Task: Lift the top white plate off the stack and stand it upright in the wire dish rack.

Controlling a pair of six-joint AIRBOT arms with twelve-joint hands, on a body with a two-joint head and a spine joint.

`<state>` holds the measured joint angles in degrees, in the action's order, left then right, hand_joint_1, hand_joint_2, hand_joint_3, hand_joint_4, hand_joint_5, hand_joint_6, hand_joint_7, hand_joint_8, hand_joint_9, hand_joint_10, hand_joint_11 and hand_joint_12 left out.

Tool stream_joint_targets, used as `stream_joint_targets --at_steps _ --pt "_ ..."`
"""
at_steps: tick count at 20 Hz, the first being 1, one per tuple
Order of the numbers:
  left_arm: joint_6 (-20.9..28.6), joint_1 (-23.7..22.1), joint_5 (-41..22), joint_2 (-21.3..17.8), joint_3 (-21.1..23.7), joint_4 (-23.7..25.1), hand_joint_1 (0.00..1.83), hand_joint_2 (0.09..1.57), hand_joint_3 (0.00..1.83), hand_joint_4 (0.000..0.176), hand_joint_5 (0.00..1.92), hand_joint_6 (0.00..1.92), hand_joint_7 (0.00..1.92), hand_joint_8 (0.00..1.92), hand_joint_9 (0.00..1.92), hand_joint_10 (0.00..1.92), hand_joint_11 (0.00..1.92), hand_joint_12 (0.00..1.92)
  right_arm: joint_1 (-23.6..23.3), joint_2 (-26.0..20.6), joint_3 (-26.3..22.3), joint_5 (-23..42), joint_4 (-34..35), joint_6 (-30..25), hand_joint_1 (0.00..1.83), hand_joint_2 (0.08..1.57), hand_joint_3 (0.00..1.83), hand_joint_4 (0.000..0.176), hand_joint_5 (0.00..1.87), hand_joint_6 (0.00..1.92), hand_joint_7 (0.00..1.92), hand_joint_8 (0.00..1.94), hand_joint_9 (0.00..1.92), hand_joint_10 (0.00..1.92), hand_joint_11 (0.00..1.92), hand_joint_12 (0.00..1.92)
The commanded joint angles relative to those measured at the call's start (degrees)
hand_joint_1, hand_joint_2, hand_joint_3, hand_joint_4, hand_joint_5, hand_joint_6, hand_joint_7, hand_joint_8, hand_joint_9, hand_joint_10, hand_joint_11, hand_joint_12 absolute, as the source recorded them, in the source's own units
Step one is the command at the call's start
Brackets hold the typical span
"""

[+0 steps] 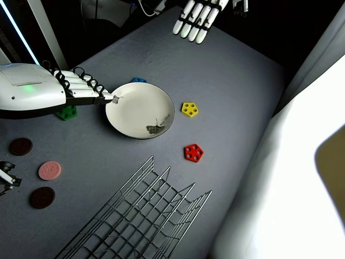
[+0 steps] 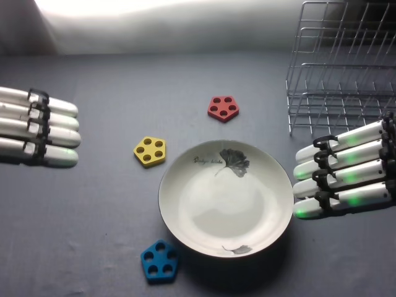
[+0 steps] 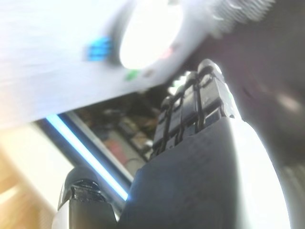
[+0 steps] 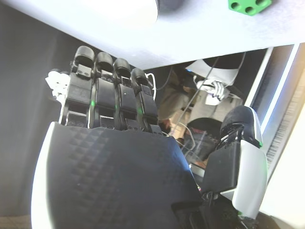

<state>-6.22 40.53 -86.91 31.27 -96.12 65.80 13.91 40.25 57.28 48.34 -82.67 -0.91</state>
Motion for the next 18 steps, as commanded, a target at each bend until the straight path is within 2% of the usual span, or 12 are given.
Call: stream_joint_targets --at_steps 1,6,8,12,18 --pt "0.16 -1.19 -4.23 -0.29 -0.04 -4.97 0.06 0.95 0.0 0.0 0.0 0.0 0.02 0.01 0.04 0.01 0.04 0.03 -0.08 -0.65 0.17 2.52 4.69 0.16 0.15 0.9 0.0 0.0 0.09 0.0 0.12 0.0 0.14 0.0 0.15 0.02" --pt "0.15 -1.7 -4.12 -0.01 -0.12 -4.7 0.04 0.96 0.0 0.0 0.0 0.0 0.02 0.0 0.02 0.0 0.03 0.02 0.98 -0.43 0.47 -0.33 8.66 2.01 0.14 0.9 0.0 0.0 0.07 0.0 0.09 0.0 0.11 0.0 0.13 0.01" --pt "0.24 -1.69 -4.13 0.14 -0.08 -4.29 0.03 0.97 0.0 0.0 0.0 0.0 0.02 0.0 0.03 0.0 0.04 0.02 1.21 -0.35 0.7 -0.64 9.66 2.01 0.1 0.9 0.0 0.0 0.11 0.01 0.12 0.01 0.12 0.01 0.15 0.01" --pt "0.45 -2.23 -3.41 0.83 0.3 -2.72 0.04 0.96 0.0 0.0 0.03 0.0 0.05 0.0 0.05 0.0 0.05 0.02 1.71 0.16 1.42 -0.67 12.43 2.05 0.16 0.88 0.0 0.0 0.17 0.01 0.19 0.01 0.19 0.01 0.19 0.02" --pt "-0.94 -4.52 1.91 1.13 6.27 1.85 0.05 0.96 0.0 0.0 0.05 0.0 0.07 0.0 0.07 0.01 0.09 0.04 2.42 1.09 2.04 -0.67 14.95 3.72 0.14 0.89 0.0 0.0 0.13 0.0 0.16 0.0 0.17 0.0 0.19 0.01"
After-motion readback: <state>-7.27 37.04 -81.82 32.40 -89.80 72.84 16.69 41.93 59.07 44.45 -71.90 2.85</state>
